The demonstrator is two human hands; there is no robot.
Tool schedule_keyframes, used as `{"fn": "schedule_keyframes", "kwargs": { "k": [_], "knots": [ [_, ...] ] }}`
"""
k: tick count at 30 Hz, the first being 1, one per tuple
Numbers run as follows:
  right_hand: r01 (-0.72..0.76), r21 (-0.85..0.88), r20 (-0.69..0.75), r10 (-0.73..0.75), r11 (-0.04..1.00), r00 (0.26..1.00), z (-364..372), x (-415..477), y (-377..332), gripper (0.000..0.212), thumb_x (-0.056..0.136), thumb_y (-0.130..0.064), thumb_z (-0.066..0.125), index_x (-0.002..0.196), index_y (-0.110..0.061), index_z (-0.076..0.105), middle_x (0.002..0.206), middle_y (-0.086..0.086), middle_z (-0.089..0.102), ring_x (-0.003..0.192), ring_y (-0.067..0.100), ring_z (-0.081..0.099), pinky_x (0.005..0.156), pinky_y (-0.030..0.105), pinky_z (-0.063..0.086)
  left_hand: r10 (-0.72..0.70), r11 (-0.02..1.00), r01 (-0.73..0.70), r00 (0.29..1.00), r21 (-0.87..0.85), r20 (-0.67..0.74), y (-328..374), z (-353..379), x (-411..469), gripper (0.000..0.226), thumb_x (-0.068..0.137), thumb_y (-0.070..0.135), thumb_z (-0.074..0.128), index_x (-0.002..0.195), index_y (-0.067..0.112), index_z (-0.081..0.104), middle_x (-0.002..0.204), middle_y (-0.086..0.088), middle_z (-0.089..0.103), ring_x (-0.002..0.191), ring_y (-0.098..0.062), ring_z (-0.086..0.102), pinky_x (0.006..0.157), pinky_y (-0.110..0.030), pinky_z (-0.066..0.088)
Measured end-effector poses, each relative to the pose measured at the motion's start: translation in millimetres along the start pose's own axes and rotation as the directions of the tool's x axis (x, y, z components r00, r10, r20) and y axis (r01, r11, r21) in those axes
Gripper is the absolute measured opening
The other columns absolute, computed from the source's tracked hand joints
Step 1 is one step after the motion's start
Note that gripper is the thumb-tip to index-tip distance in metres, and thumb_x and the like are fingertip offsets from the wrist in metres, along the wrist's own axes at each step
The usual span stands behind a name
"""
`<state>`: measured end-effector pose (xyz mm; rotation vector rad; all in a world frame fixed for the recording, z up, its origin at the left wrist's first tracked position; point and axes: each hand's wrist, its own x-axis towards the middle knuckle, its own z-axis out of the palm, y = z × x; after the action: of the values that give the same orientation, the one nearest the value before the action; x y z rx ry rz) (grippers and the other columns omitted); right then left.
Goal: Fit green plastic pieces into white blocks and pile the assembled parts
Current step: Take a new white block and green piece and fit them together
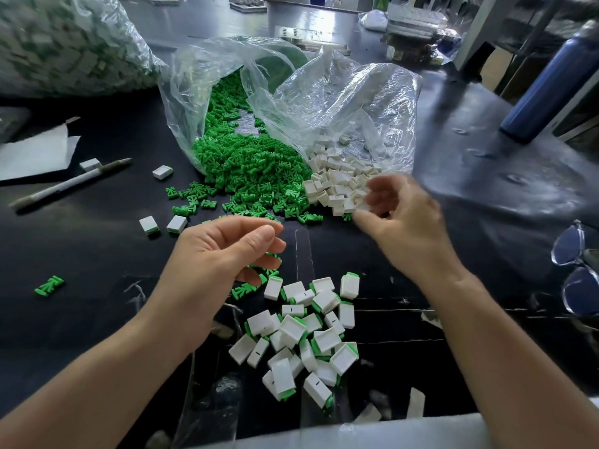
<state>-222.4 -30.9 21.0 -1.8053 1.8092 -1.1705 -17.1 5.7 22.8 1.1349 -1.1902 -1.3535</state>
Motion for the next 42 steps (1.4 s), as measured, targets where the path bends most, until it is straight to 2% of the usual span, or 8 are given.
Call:
{"fn": "schedule_keyframes", "kwargs": {
  "k": [3,6,11,16,23,30,36,42],
  "knots": [
    [0.142,0.245,0.166,-0.186,0.959,0.968,17,-23,-23,0.029,0.078,-0.006,0.069,0.100,-0.015,0.053,0.084,-0.010,0.057,0.075,-0.005,0.054,0.066,0.006,0.043,-0.055,0.998,0.054,0.998,0.012,0.032,-3,3,1,0.030,0.063,0.029,0.060,0.089,0.016,0.069,0.078,-0.004,0.073,0.064,-0.011,0.067,0.052,-0.018,0.052],
    [0.281,0.300,0.229,-0.355,0.912,0.906,31,-38,-32,0.027,0.076,-0.003,0.071,0.099,-0.005,0.057,0.083,-0.010,0.057,0.077,0.000,0.055,0.068,0.008,0.044,-0.097,0.995,0.098,0.992,-0.007,0.080,-5,5,1,0.036,0.060,0.029,0.064,0.093,0.014,0.069,0.079,-0.007,0.073,0.065,-0.013,0.068,0.054,-0.020,0.054],
    [0.214,0.328,0.304,-0.318,0.920,0.898,33,-38,-33,0.028,0.078,-0.008,0.071,0.103,-0.006,0.059,0.092,-0.003,0.063,0.083,0.007,0.060,0.076,0.020,0.050,-0.087,0.996,0.087,0.996,-0.026,0.004,-8,1,6,0.026,0.058,0.020,0.067,0.083,0.014,0.071,0.077,-0.008,0.073,0.061,-0.011,0.066,0.050,-0.018,0.052],
    [0.265,-0.056,0.362,-0.228,0.963,0.904,35,-29,-22,0.034,0.091,-0.018,0.054,0.125,-0.015,0.055,0.119,0.000,0.055,0.110,0.014,0.046,0.095,0.025,0.035,-0.022,0.998,0.013,0.989,-0.064,-0.148,-6,-7,12,0.021,0.064,0.021,0.065,0.084,0.019,0.070,0.080,0.001,0.074,0.057,-0.003,0.063,0.045,-0.016,0.046],
    [0.564,-0.181,0.623,-0.349,0.806,0.699,52,-32,-24,0.045,0.099,-0.033,0.032,0.144,-0.028,0.028,0.152,-0.011,0.023,0.142,0.009,0.011,0.114,0.032,0.010,-0.014,0.980,-0.014,0.990,-0.197,-0.137,-5,-5,12,0.028,0.061,0.008,0.062,0.088,0.011,0.065,0.072,-0.002,0.072,0.065,-0.010,0.069,0.059,-0.017,0.055],
    [0.458,-0.251,0.518,-0.282,0.853,0.808,43,-26,-17,0.029,0.094,-0.018,0.046,0.121,-0.019,0.058,0.125,-0.004,0.058,0.118,0.017,0.047,0.099,0.027,0.022,-0.032,0.980,0.007,0.992,-0.198,-0.123,-4,-1,9,0.027,0.060,0.002,0.059,0.085,0.008,0.066,0.069,-0.003,0.072,0.070,-0.013,0.070,0.062,-0.016,0.055],
    [0.375,-0.248,0.532,-0.198,0.893,0.823,43,-26,-20,0.047,0.089,-0.007,0.051,0.134,-0.016,0.045,0.139,0.000,0.042,0.125,0.020,0.039,0.103,0.035,0.030,-0.063,0.981,0.050,0.996,-0.186,-0.060,-5,2,7,0.023,0.060,0.003,0.059,0.082,0.005,0.066,0.069,-0.006,0.072,0.068,-0.016,0.071,0.056,-0.017,0.054],
    [0.364,-0.313,0.531,-0.156,0.877,0.833,41,-25,-21,0.025,0.091,-0.022,0.053,0.115,-0.016,0.060,0.118,0.002,0.053,0.113,0.022,0.043,0.096,0.037,0.034,-0.081,0.983,0.071,0.996,-0.169,-0.049,-6,0,7,0.023,0.060,0.006,0.061,0.083,0.006,0.065,0.073,-0.008,0.072,0.069,-0.018,0.071,0.054,-0.019,0.054]
  ]
}}
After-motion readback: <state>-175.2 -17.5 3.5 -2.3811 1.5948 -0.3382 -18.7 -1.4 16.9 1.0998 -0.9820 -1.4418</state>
